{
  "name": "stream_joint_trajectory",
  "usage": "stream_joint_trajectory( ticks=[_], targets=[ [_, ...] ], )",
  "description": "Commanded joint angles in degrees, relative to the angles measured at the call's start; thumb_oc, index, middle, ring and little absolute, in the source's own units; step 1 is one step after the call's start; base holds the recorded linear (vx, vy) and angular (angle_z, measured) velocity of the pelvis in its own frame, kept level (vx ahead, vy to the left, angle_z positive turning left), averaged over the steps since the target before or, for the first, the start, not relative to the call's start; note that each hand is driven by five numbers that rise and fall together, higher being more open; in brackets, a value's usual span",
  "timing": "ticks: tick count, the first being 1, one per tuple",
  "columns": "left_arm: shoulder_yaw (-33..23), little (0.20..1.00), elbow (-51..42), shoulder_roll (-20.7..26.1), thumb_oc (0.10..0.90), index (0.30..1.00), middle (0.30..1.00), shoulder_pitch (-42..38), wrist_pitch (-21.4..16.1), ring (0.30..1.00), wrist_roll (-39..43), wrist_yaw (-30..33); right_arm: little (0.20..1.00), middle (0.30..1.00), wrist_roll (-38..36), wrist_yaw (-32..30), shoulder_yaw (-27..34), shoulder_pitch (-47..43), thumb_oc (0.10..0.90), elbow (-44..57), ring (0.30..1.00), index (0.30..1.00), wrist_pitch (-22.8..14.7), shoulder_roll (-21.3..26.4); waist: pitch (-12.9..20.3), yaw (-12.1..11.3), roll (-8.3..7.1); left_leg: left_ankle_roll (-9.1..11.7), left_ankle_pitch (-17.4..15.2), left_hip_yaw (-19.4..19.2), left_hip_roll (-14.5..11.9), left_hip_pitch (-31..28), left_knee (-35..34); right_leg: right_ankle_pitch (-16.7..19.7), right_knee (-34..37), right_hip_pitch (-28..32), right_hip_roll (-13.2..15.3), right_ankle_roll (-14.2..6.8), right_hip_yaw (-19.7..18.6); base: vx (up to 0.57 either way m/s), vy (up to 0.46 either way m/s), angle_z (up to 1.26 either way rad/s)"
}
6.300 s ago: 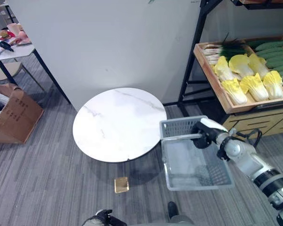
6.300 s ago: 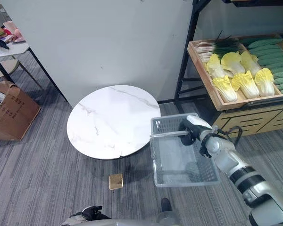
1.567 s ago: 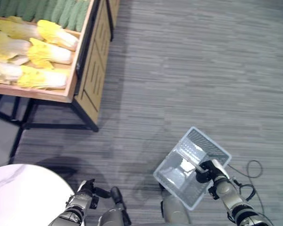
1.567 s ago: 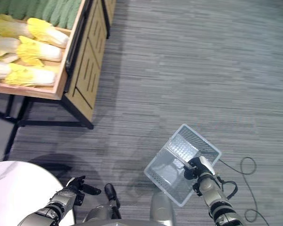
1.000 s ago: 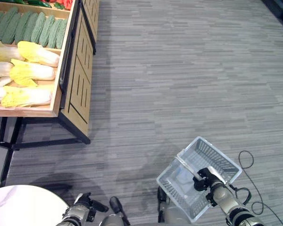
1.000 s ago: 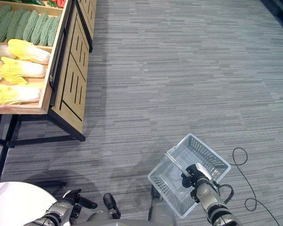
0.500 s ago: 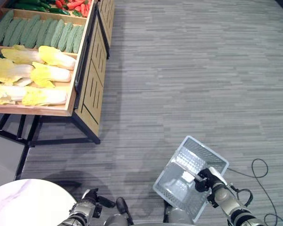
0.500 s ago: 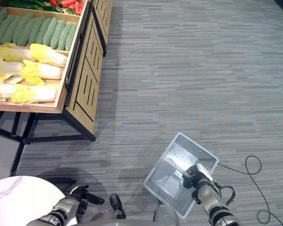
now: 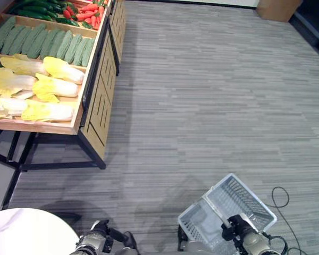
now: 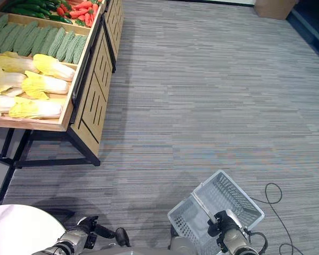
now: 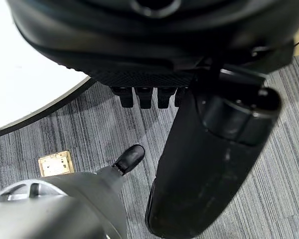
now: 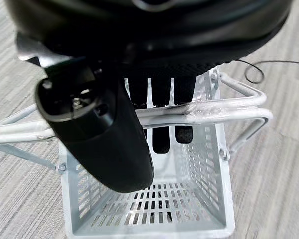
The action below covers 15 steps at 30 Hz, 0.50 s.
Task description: Get the vegetables into the basket
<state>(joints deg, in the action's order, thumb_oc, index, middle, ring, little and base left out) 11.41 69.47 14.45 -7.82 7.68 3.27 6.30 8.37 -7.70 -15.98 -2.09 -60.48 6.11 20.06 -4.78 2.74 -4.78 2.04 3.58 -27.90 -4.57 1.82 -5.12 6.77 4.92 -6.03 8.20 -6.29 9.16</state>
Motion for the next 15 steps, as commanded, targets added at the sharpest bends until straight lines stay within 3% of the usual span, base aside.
stream_joint_trajectory(
  ticks=[1,15],
  targets=[
    [0.13,1.0,2.45,0.65,0.9,1.0,1.0,-2.23,-1.06,1.0,-2.03,1.2,0.3,0.3,-2.35,-1.14,2.59,-4.21,0.4,-1.69,0.3,0.3,-1.43,1.79,-2.59,0.46,1.97,1.15,-2.55,3.39,2.11,-1.66,0.12,0.9,-3.7,4.35,2.97,-6.02,-5.0,0.04,0.073,-0.06],
    [1.21,1.0,5.08,-0.03,0.9,1.0,1.0,-1.71,-1.89,1.0,-4.27,-0.13,0.3,0.3,-4.03,0.22,3.92,-3.91,0.4,-13.57,0.3,0.3,-1.67,0.15,-0.28,-0.03,2.91,1.17,-3.24,3.78,3.24,-2.99,0.12,0.6,-2.41,6.19,4.26,-6.5,-3.87,0.03,0.026,-0.03]
  ],
)
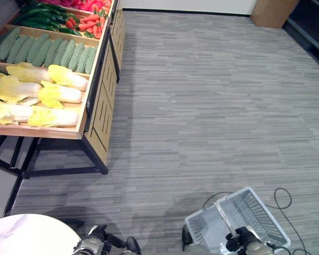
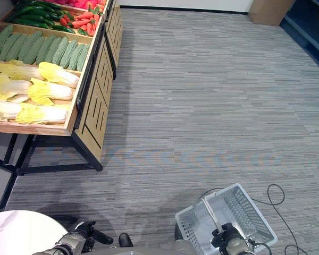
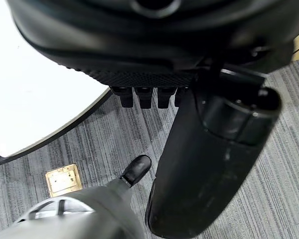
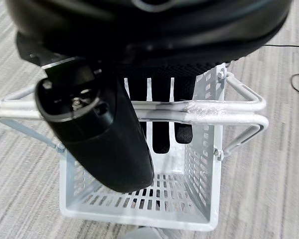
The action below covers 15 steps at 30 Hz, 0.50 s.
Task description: Get the vegetables into the basket
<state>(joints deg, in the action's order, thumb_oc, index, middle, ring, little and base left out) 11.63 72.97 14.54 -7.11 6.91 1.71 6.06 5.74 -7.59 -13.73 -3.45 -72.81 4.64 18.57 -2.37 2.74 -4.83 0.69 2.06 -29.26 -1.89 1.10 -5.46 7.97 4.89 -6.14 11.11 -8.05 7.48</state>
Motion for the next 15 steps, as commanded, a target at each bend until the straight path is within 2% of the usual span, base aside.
stream_joint_trajectory(
  ticks=[1,8,15],
  targets=[
    [1.16,1.0,1.63,-0.2,0.9,1.0,1.0,-2.42,-1.13,1.0,-2.9,0.01,0.3,0.3,-1.49,0.17,1.74,-2.35,0.4,-1.63,0.3,0.3,-0.14,1.45,-2.57,0.03,3.02,2.61,-1.67,5.23,0.49,-2.41,0.46,-0.76,-2.34,6.45,1.37,-4.68,-2.08,0.0,0.0,0.0],
    [1.55,1.0,2.21,-0.32,0.9,1.0,1.0,-2.58,-1.32,1.0,-3.88,-0.5,0.3,0.3,-1.36,0.78,1.38,-1.62,0.4,-3.02,0.3,0.3,-0.07,0.52,-2.01,0.49,3.2,2.83,-1.42,6.09,0.22,-2.85,0.46,-2.22,-2.19,7.42,1.28,-4.19,-1.13,0.0,-0.005,0.02],
    [1.67,1.0,1.98,-0.87,0.9,1.0,1.0,-2.09,-1.44,1.0,-3.78,-0.79,0.3,0.3,-1.23,1.19,1.32,-1.54,0.4,-2.92,0.3,0.3,-0.1,0.47,-1.88,0.59,2.74,1.79,-2.48,6.01,1.64,-3.41,0.46,-0.94,-4.64,7.46,2.27,-4.63,-1.71,0.02,0.026,0.03]
  ],
)
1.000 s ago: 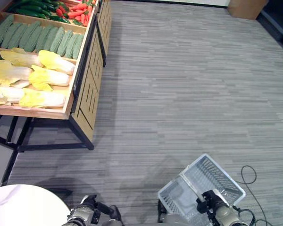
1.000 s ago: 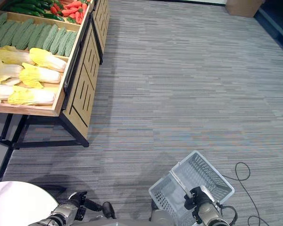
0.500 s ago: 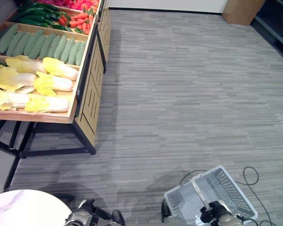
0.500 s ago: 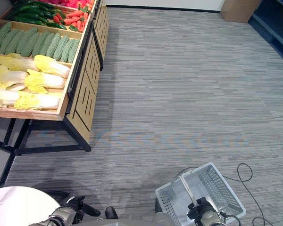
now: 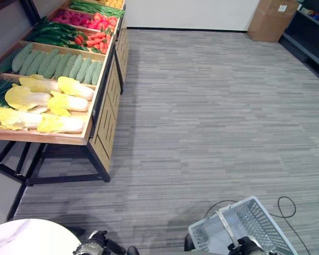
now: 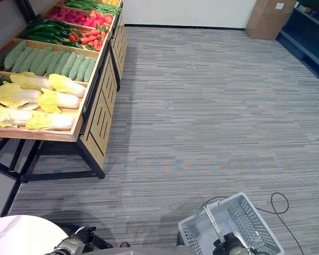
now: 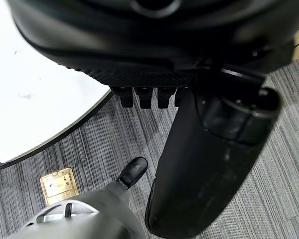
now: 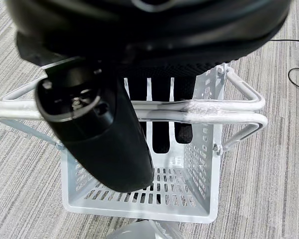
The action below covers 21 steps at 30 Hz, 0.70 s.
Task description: Get the vegetables into the basket
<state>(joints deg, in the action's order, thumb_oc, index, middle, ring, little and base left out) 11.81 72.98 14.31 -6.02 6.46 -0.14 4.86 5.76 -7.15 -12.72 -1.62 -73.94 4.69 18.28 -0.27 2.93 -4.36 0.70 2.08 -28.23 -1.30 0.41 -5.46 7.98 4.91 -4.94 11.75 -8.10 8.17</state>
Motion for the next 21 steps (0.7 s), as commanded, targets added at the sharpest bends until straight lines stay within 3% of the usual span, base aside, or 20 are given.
stream_joint_trajectory(
  ticks=[1,5,7,8,9,12,16,21],
  targets=[
    [1.49,1.0,1.97,-0.63,0.9,1.0,1.0,-3.17,-0.98,1.0,-1.92,0.41,0.3,0.3,-1.25,0.76,0.31,-3.37,0.4,-1.78,0.3,0.3,-0.13,0.77,-3.95,0.36,2.26,1.74,-2.52,4.91,1.09,-2.71,0.46,-0.96,-4.71,6.19,1.66,-4.61,-2.47,0.01,0.03,0.01],
    [1.03,1.0,1.97,-0.52,0.9,1.0,1.0,-3.12,-0.91,1.0,-1.31,0.42,0.3,0.3,-1.57,0.75,0.62,-3.61,0.4,-1.52,0.3,0.3,-0.21,0.92,-4.33,0.26,2.26,1.07,-2.82,4.51,1.5,-2.43,0.46,-0.07,-8.47,4.33,1.9,-5.07,-3.36,-0.01,0.074,-0.03],
    [0.91,1.0,1.54,-0.15,0.9,1.0,1.0,-3.28,-0.9,1.0,-1.04,0.2,0.3,0.3,-1.41,0.9,0.44,-4.28,0.4,-1.17,0.3,0.3,-0.12,1.2,-5.95,0.46,2.59,0.24,-3.52,4.13,1.73,-2.75,0.46,2.41,-15.87,0.42,2.09,-5.78,-4.21,-0.04,0.107,-0.17],
    [0.88,1.0,1.54,-0.13,0.9,1.0,1.0,-3.32,-0.9,1.0,-1.05,0.2,0.3,0.3,-1.41,0.91,0.44,-4.33,0.4,-1.17,0.3,0.3,-0.11,1.19,-5.82,0.36,2.59,0.27,-3.31,3.99,1.65,-2.5,0.46,2.67,-15.74,0.15,2.0,-5.71,-4.32,0.0,0.119,-0.26],
    [1.02,1.0,1.29,0.03,0.9,1.0,1.0,-3.4,-0.85,1.0,-0.74,0.14,0.3,0.3,-1.3,0.86,0.26,-4.57,0.4,-1.02,0.3,0.3,-0.12,1.37,-6.89,0.7,3.33,0.0,-3.57,4.15,1.26,-2.81,0.46,4.09,-20.69,-2.25,1.79,-5.61,-4.97,0.04,0.105,-0.24],
    [0.96,1.0,1.4,0.15,0.9,1.0,1.0,-3.58,-0.76,1.0,-0.67,0.05,0.3,0.3,-1.5,0.76,0.25,-4.49,0.4,-0.93,0.3,0.3,-0.15,1.3,-7.43,1.2,3.75,0.15,-4.25,4.54,1.32,-3.77,0.46,3.9,-22.19,-4.93,1.39,-5.22,-5.09,0.12,0.077,-0.1],
    [1.21,1.0,2.18,0.58,0.9,1.0,1.0,-3.85,-0.59,1.0,-1.54,-0.29,0.3,0.3,-2.34,0.6,0.1,-4.01,0.4,-0.94,0.3,0.3,-0.2,0.88,-8.66,3.48,3.56,1.51,-5.64,6.37,1.25,-6.23,0.46,2.42,-13.9,-10.26,-0.8,-4.14,-4.27,0.25,-0.009,0.24],
    [1.64,1.0,2.5,0.43,0.9,1.0,1.0,-5.01,-0.99,1.0,-2.51,-0.34,0.3,0.3,-2.58,0.74,0.11,-2.9,0.4,-0.94,0.3,0.3,-0.44,0.32,-9.25,7.6,3.25,2.44,-8.65,10.16,2.48,-10.68,0.46,6.75,-4.79,-17.54,-4.28,-4.57,-6.72,0.3,-0.012,0.3]
  ],
)
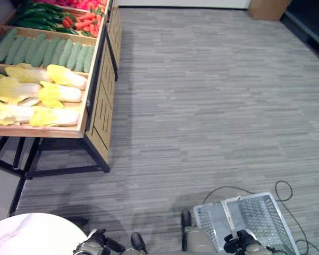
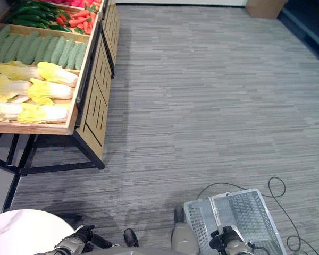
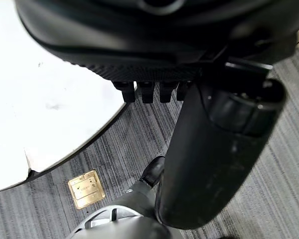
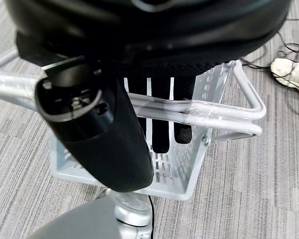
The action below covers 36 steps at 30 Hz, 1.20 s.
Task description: Get the vegetables into the basket
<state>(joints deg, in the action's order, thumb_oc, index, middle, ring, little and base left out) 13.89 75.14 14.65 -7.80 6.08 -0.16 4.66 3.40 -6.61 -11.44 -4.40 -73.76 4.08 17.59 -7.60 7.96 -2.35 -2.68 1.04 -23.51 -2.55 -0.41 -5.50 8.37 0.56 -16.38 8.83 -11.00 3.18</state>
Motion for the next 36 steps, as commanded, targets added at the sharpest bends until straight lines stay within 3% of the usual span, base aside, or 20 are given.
stream_joint_trajectory(
  ticks=[1,2,4,6,7,9,11,12,13,17,22,23,26,30,32,33,34,35,36],
  targets=[
    [-0.49,1.0,0.35,-0.08,0.9,1.0,1.0,-3.33,-0.76,1.0,-2.51,-0.19,0.3,0.3,-0.21,0.27,-1.04,0.19,0.4,-1.22,0.3,0.3,0.13,0.96,-1.89,3.2,1.3,5.8,-8.21,6.24,4.17,-10.89,0.5,6.96,0.68,-7.08,-1.85,-1.71,-1.1,0.22,0.0,0.6],
    [-0.49,1.0,0.36,-0.14,0.9,1.0,1.0,-3.32,-0.77,1.0,-2.51,-0.19,0.3,0.3,-0.21,0.27,-1.04,0.21,0.4,-1.22,0.3,0.3,0.12,1.02,-1.99,3.37,1.61,5.83,-8.36,6.43,3.88,-11.03,0.5,6.98,0.94,-6.71,-1.99,-1.71,-0.75,0.33,-0.021,0.83],
    [-0.4,1.0,0.7,-0.92,0.9,1.0,1.0,-3.4,-0.92,1.0,-2.92,-0.58,0.3,0.3,-0.05,0.65,-0.61,1.53,0.4,-1.57,0.3,0.3,0.1,1.1,-1.64,5.24,1.89,5.51,-10.5,9.2,5.77,-14.45,0.5,8.27,1.73,-8.36,-3.36,-1.36,2.83,0.33,-0.04,0.57],
    [-0.07,1.0,0.7,-1.31,0.9,1.0,1.0,-3.31,-0.82,1.0,-2.99,-0.8,0.3,0.3,-0.3,0.69,-0.38,2.15,0.4,-1.5,0.3,0.3,-0.07,1.36,-1.48,6.16,2.35,5.38,-11.11,10.45,6.06,-15.43,0.5,8.07,0.65,-7.95,-3.75,-0.91,2.69,0.26,-0.072,0.17],
    [0.72,1.0,0.84,-1.92,0.9,1.0,1.0,-3.21,-0.71,1.0,-3.42,-1.23,0.3,0.3,-0.99,0.91,-0.22,2.77,0.4,-1.76,0.3,0.3,-0.19,2.11,-0.96,7.1,3.52,5.16,-11.0,12.28,6.18,-16.83,0.5,8.11,-0.32,-7.14,-4.76,0.32,1.48,0.36,-0.132,0.59],
    [0.86,1.0,0.97,-2.45,0.9,1.0,1.0,-3.29,-0.61,1.0,-3.34,-1.18,0.3,0.3,-1.18,1.04,-0.13,3.0,0.4,-1.76,0.3,0.3,-0.33,2.5,-0.8,7.37,4.2,5.44,-10.62,12.87,5.81,-17.11,0.5,7.8,-0.6,-6.3,-5.15,0.63,1.32,0.21,-0.087,0.6],
    [2.09,1.0,1.06,-3.78,0.9,1.0,1.0,-3.67,-0.44,1.0,-3.08,-1.31,0.3,0.3,-1.82,1.18,0.34,3.19,0.4,-1.74,0.3,0.3,-0.41,3.71,-0.28,8.03,6.54,7.16,-5.71,14.33,4.49,-18.09,0.5,5.81,-3.24,-5.51,-6.62,2.63,1.14,0.24,-0.136,0.48],
    [2.1,1.0,1.06,-3.82,0.9,1.0,1.0,-3.66,-0.44,1.0,-3.08,-1.3,0.3,0.3,-1.82,1.19,0.35,3.21,0.4,-1.74,0.3,0.3,-0.41,3.74,-0.31,8.12,6.6,7.21,-5.71,14.43,4.4,-18.12,0.5,5.74,-3.27,-5.45,-6.63,2.66,1.27,0.3,-0.214,0.62],
    [2.75,1.0,0.99,-4.36,0.9,1.0,1.0,-3.78,-0.47,1.0,-3.01,-1.36,0.3,0.3,-1.98,1.25,0.65,3.55,0.4,-1.49,0.3,0.3,-0.42,4.58,-0.07,8.19,7.55,9.01,-2.01,15.42,3.43,-17.36,2.88,4.02,-4.28,-4.32,-7.22,4.13,1.61,0.15,-0.115,0.7],
    [3.39,1.0,0.78,-4.99,0.9,1.0,1.0,-3.74,-0.43,1.0,-2.86,-1.29,0.3,0.3,-1.57,1.58,0.39,3.57,0.4,-0.93,0.3,0.3,-0.39,5.57,0.25,8.3,8.46,11.11,1.65,16.55,1.96,-16.91,5.18,1.49,-4.27,-2.18,-8.3,5.83,2.87,0.22,-0.192,0.51],
    [3.22,1.0,0.35,-4.92,0.9,1.0,1.0,-3.82,-0.3,1.0,-1.4,-0.85,0.3,0.3,-1.46,2.08,-0.19,3.35,0.4,-0.71,0.3,0.3,-0.26,6.62,-0.2,7.88,9.03,14.55,10.1,18.49,0.15,-14.89,10.48,-2.68,-5.09,0.9,-10.96,8.64,2.67,0.19,-0.197,0.04],
    [3.22,1.0,0.35,-4.92,0.9,1.0,1.0,-3.82,-0.3,1.0,-1.4,-0.85,0.3,0.3,-1.46,2.08,-0.19,3.35,0.4,-0.71,0.3,0.3,-0.26,6.63,-0.22,7.89,9.04,14.57,10.1,18.5,0.13,-14.94,10.46,-2.71,-5.1,0.93,-10.98,8.66,2.68,0.11,-0.105,-0.03],
    [3.17,1.0,-0.38,-4.72,0.9,1.0,1.0,-3.86,-0.46,1.0,-0.33,-0.77,0.3,0.3,-1.38,2.24,-0.32,3.87,0.4,-1.18,0.3,0.3,-0.21,6.94,-0.55,7.5,8.53,16.01,15.42,18.98,-0.34,-12.72,16.05,-4.34,-4.89,3.26,-12.29,10.08,1.23,0.18,-0.188,-0.07],
    [3.24,1.0,-1.17,-4.61,0.9,1.0,1.0,-4.04,-0.6,1.0,0.87,-0.53,0.3,0.3,-1.22,2.27,-0.48,4.01,0.4,-1.82,0.3,0.3,-0.06,7.03,-1.0,6.21,7.14,15.92,17.28,19.94,0.97,-9.81,21.88,-4.81,-3.54,5.74,-12.53,10.87,-0.62,0.18,-0.161,-0.21],
    [3.41,1.0,-1.53,-4.53,0.9,1.0,1.0,-3.87,-0.65,1.0,1.12,-0.61,0.3,0.3,-1.24,2.21,-0.75,4.14,0.4,-2.21,0.3,0.3,0.07,7.06,-1.51,4.99,6.09,14.81,16.08,18.54,0.84,-6.56,23.04,-5.31,-2.51,7.97,-12.19,10.65,-2.09,0.2,-0.138,-0.37],
    [3.46,1.0,-1.83,-4.61,0.9,1.0,1.0,-3.95,-0.69,1.0,1.41,-0.64,0.3,0.3,-1.38,2.17,-0.55,4.25,0.4,-2.45,0.3,0.3,0.15,7.07,-1.94,4.2,5.43,13.27,13.97,16.41,-0.26,-3.83,22.41,-5.5,-1.97,9.33,-11.38,10.24,-2.76,0.31,-0.063,-0.13],
    [3.58,1.0,-2.08,-4.71,0.9,1.0,1.0,-3.99,-0.72,1.0,1.46,-0.66,0.3,0.3,-1.53,2.04,-0.39,4.2,0.4,-2.51,0.3,0.3,0.28,7.1,-1.89,3.1,3.85,10.61,9.59,14.51,-0.99,0.4,21.15,-6.12,-1.05,11.37,-9.63,9.53,-3.78,0.24,-0.022,-0.16],
    [3.62,1.0,-2.09,-4.71,0.9,1.0,1.0,-3.97,-0.72,1.0,1.47,-0.66,0.3,0.3,-1.53,2.03,-0.36,4.23,0.4,-2.51,0.3,0.3,0.27,7.09,-2.06,2.87,3.93,10.57,9.16,14.31,-1.16,0.31,21.57,-6.18,-1.01,11.58,-9.77,9.49,-3.96,0.36,0.036,-0.21],
    [3.5,1.0,-2.3,-4.7,0.9,1.0,1.0,-3.99,-0.78,1.0,1.53,-0.47,0.3,0.3,-1.17,1.79,-0.49,4.15,0.4,-2.59,0.3,0.3,0.35,7.29,-2.11,1.24,2.46,9.37,6.07,12.11,-2.82,6.36,16.33,-7.15,-0.09,14.19,-7.93,8.19,-4.95,0.21,0.055,-0.34]
  ],
)
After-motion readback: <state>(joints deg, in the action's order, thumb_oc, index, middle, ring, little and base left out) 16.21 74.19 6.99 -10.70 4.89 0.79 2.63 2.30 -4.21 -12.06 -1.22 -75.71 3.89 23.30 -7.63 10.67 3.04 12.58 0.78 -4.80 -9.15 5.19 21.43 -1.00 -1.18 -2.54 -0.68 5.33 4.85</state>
